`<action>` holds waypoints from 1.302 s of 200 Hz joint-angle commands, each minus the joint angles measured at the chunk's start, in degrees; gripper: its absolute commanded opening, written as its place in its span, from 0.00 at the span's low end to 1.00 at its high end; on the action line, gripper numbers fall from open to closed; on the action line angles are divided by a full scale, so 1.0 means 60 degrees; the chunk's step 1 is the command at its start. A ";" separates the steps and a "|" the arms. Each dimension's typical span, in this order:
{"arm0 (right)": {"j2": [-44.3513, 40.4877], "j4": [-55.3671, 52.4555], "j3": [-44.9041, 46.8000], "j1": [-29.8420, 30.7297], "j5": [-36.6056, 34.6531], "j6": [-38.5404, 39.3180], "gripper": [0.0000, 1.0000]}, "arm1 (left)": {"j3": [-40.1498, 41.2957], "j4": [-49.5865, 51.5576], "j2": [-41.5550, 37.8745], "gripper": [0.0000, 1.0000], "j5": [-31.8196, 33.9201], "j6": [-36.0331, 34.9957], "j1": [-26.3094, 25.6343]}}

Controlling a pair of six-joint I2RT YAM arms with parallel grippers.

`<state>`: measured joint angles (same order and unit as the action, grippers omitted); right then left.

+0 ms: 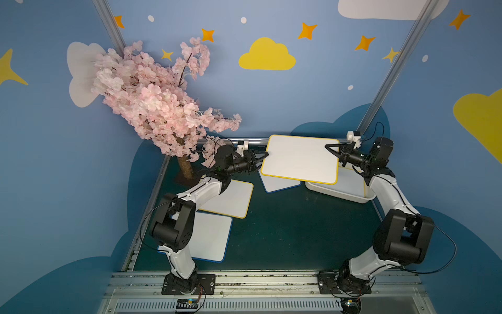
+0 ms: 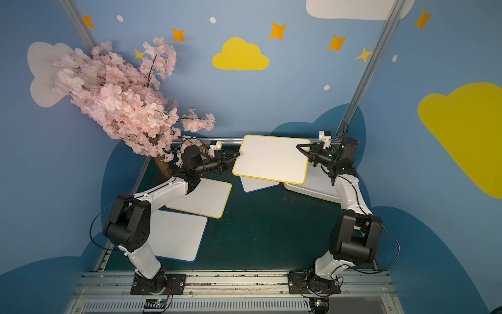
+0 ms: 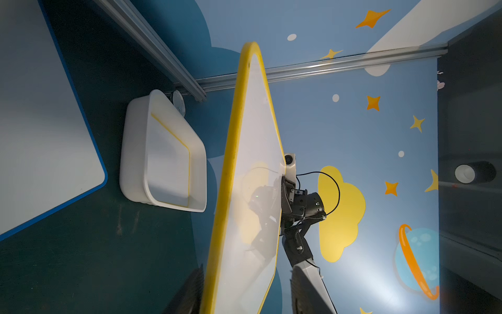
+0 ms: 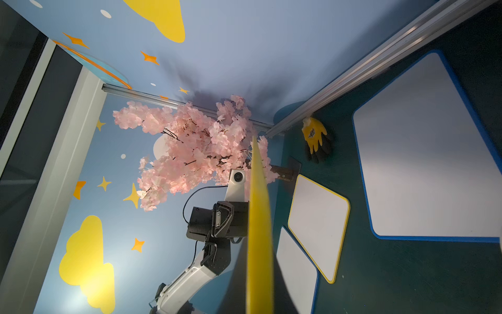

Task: Put the whiteboard into the storage box
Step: Pick up the whiteboard at the center of the board.

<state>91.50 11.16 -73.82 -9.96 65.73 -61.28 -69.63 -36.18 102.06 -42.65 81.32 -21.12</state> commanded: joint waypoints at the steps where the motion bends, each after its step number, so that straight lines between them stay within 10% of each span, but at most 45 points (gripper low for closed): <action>1: 0.0152 0.0455 -0.0301 0.0081 0.0220 0.0411 0.00 | -0.0542 -0.1042 0.0137 0.43 -0.0224 0.0114 -0.0166; 55: 0.0361 0.0554 -0.0281 0.0136 0.0314 0.0369 0.00 | -0.0846 -0.1477 0.0479 0.41 -0.0136 0.0273 -0.0303; 125: 0.0555 0.0313 -0.0290 0.0164 0.0298 0.0605 0.00 | -0.0963 -0.2220 0.0670 0.13 -0.0040 0.0588 -0.0390; 202: 0.0244 -0.1782 -0.0289 -0.0061 -0.1007 0.2130 0.55 | -0.0593 -0.2956 0.0671 0.03 0.0564 0.0860 -0.0405; 260: -0.1362 -0.3823 0.0207 -0.0099 -0.4534 0.3711 0.67 | -0.0099 -0.3118 0.0504 0.03 0.1329 0.0967 -0.0359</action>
<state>89.86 -6.02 -73.91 -10.41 50.59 -44.95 -70.70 -49.06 107.24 -37.87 85.78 -23.31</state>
